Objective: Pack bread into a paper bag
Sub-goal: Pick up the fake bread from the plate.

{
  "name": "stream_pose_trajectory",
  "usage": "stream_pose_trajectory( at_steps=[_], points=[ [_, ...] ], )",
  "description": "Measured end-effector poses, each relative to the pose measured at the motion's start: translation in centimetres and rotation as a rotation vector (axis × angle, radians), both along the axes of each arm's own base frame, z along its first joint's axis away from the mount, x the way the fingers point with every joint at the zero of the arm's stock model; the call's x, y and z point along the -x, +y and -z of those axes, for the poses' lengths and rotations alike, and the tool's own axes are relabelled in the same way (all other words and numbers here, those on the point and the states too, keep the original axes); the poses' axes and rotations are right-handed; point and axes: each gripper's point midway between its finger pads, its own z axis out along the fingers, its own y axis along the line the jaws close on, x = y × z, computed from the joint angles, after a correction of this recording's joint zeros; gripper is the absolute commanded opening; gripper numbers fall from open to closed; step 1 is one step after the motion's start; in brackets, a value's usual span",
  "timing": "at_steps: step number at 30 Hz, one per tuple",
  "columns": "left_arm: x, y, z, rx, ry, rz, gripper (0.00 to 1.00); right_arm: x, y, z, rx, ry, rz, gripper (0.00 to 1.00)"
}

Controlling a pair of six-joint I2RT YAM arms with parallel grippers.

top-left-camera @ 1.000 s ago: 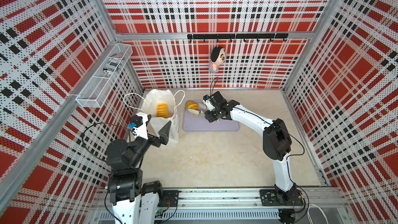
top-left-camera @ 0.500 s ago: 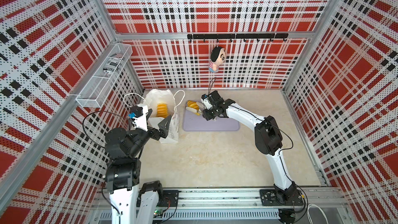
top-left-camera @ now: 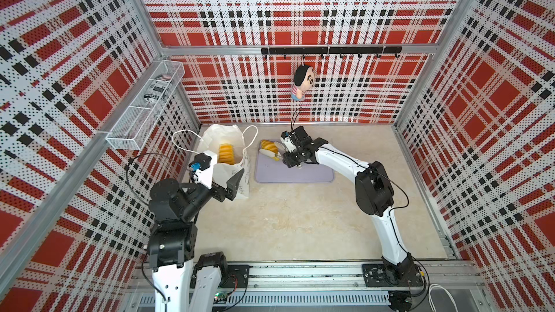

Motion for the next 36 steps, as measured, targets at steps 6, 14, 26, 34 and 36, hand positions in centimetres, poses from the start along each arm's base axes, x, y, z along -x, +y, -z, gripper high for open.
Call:
stream_pose_trajectory(
  at_steps=[6, 14, 26, 34, 36],
  points=[
    [1.4, -2.0, 1.4, -0.040, 0.006, 0.121, 0.98, -0.3, -0.2, 0.6, 0.011, 0.012, 0.008, 0.55],
    [2.0, -2.7, 2.3, -0.069, 0.020, 0.165, 0.98, -0.1, -0.3, 2.0, 0.024, 0.046, 0.003, 0.55],
    [1.8, -2.7, 2.6, -0.079, 0.029, 0.162, 0.98, -0.2, 0.0, 2.1, 0.014, 0.056, 0.004, 0.34],
    [2.2, -2.7, 2.6, -0.082, 0.027, 0.155, 0.98, 0.5, -0.8, 1.1, 0.042, 0.070, 0.007, 0.34],
    [2.3, -2.6, 2.6, -0.083, 0.026, 0.153, 0.98, 0.9, -1.2, -0.2, 0.051, 0.068, 0.006, 0.34]
  ],
)
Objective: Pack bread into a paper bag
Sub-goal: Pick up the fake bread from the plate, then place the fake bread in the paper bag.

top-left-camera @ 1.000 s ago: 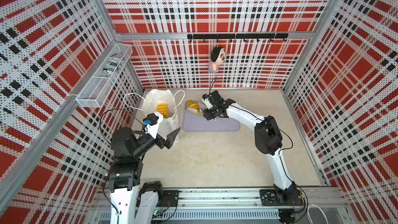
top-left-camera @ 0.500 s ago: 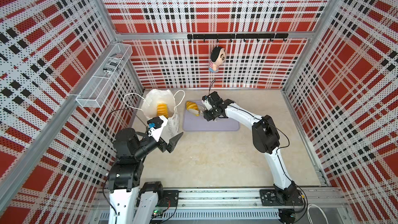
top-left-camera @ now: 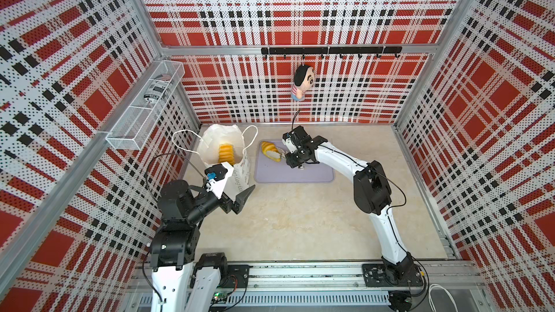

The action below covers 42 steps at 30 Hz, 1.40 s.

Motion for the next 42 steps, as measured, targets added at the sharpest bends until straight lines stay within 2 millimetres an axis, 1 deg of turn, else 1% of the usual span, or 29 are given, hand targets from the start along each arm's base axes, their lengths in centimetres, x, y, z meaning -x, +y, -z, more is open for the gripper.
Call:
stream_pose_trajectory(
  at_steps=[2, 3, 6, 9, 11, 13, 15, 18, 23, 28, 36, 39, 42],
  points=[
    [0.1, 0.0, 0.0, -0.001, 0.000, -0.001, 0.98, 0.4, -0.1, -2.1, 0.001, -0.020, -0.004, 0.34],
    [0.2, 0.0, 0.1, -0.002, 0.001, -0.001, 0.98, 0.5, -0.2, -3.5, -0.002, -0.040, -0.004, 0.34],
    [0.4, 0.0, 0.2, -0.003, 0.006, -0.002, 0.98, 0.6, -0.2, -8.3, -0.025, -0.118, -0.006, 0.34],
    [0.7, 0.0, 0.1, -0.008, -0.002, -0.003, 0.98, 1.3, 0.1, -13.6, -0.063, -0.207, -0.016, 0.34],
    [0.9, 0.0, 0.0, -0.012, -0.010, -0.003, 0.98, 1.8, 0.3, -16.5, -0.084, -0.258, -0.019, 0.34],
    [1.0, -0.1, 0.0, -0.018, -0.017, -0.002, 0.98, 2.4, 0.4, -18.9, -0.100, -0.300, -0.025, 0.34],
    [1.0, -0.1, 0.0, -0.023, -0.019, 0.000, 0.98, 2.9, 0.4, -20.3, -0.107, -0.324, -0.030, 0.34],
    [1.1, -0.2, 0.1, -0.028, -0.019, 0.002, 0.98, 3.9, 0.5, -21.6, -0.112, -0.345, -0.042, 0.34],
    [1.1, -0.2, 0.3, -0.035, -0.016, 0.001, 0.98, 5.2, 0.9, -22.8, -0.100, -0.369, -0.066, 0.35],
    [1.1, -0.3, 0.3, -0.037, -0.017, 0.001, 0.98, 6.8, 1.7, -24.1, -0.097, -0.401, -0.102, 0.36],
    [1.0, -0.2, 0.3, -0.040, -0.017, -0.002, 0.98, 8.9, 2.8, -27.3, -0.143, -0.462, -0.155, 0.36],
    [1.0, -0.2, 0.4, -0.040, -0.015, -0.004, 0.98, 9.8, 3.1, -28.1, -0.164, -0.469, -0.182, 0.36],
    [1.0, -0.2, 0.4, -0.041, -0.011, -0.004, 0.98, 10.4, 3.5, -28.4, -0.183, -0.465, -0.206, 0.36]
  ],
)
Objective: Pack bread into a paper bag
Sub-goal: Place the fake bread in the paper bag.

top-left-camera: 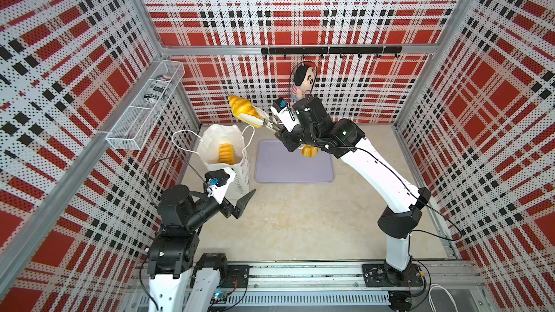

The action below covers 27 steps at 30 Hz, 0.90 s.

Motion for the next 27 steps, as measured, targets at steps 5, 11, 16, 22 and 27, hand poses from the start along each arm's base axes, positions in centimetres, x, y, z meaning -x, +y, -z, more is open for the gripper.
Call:
stream_pose_trajectory(
  at_steps=[5, 11, 16, 22, 27],
  points=[
    [-0.2, 0.0, 0.2, -0.005, 0.007, 0.002, 0.98, 1.3, 1.1, 0.0, -0.011, 0.013, -0.058, 0.36],
    [-0.3, -0.1, 0.3, -0.008, 0.012, 0.007, 0.98, 3.2, 2.6, 0.0, -0.019, 0.024, -0.130, 0.36],
    [-0.3, -0.1, 0.3, -0.009, 0.011, 0.007, 0.98, 3.8, 3.0, -0.1, -0.024, 0.028, -0.161, 0.36],
    [-0.3, -0.1, 0.3, -0.008, 0.012, 0.008, 0.98, 4.5, 3.3, -0.4, -0.033, 0.029, -0.185, 0.37],
    [-0.4, -0.1, 0.4, -0.008, 0.014, 0.008, 0.98, 4.9, 3.2, -1.8, -0.057, 0.007, -0.196, 0.37]
  ],
)
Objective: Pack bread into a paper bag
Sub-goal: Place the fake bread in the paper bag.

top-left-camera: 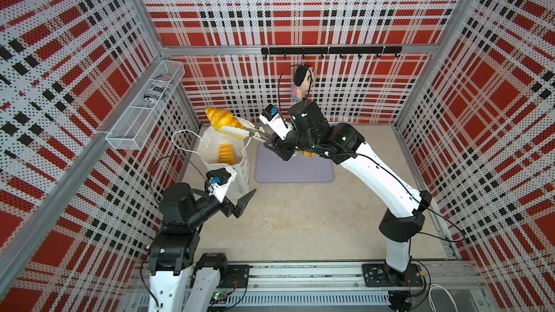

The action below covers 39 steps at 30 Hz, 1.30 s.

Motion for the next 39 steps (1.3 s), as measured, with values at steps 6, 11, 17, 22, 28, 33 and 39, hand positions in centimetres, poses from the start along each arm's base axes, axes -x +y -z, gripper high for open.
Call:
stream_pose_trajectory(
  at_steps=[6, 11, 17, 22, 28, 33, 39],
  points=[
    [0.0, 0.0, 0.0, 0.000, 0.003, 0.000, 0.98, 0.3, -0.2, -1.7, -0.034, -0.030, -0.008, 0.38],
    [-0.1, 0.0, 0.1, 0.000, 0.004, 0.000, 0.98, 0.5, -0.1, -1.7, -0.033, -0.033, -0.017, 0.38],
    [0.0, 0.0, 0.1, 0.000, 0.007, 0.000, 0.98, 0.3, 0.7, -0.9, -0.021, -0.031, -0.041, 0.39],
    [0.0, 0.0, 0.4, 0.000, 0.018, 0.000, 0.98, -0.5, 2.2, 1.7, 0.014, -0.002, -0.057, 0.50],
    [-0.1, 0.0, 0.6, -0.001, 0.028, 0.001, 0.98, -0.9, 2.9, 3.2, 0.040, 0.014, -0.062, 0.65],
    [-0.1, -0.1, 0.7, -0.002, 0.033, 0.004, 0.98, -1.0, 2.9, 3.2, 0.038, 0.009, -0.062, 0.66],
    [-0.1, -0.1, 0.7, -0.003, 0.033, 0.007, 0.98, -1.1, 2.9, 3.2, 0.042, 0.003, -0.056, 0.65]
  ],
)
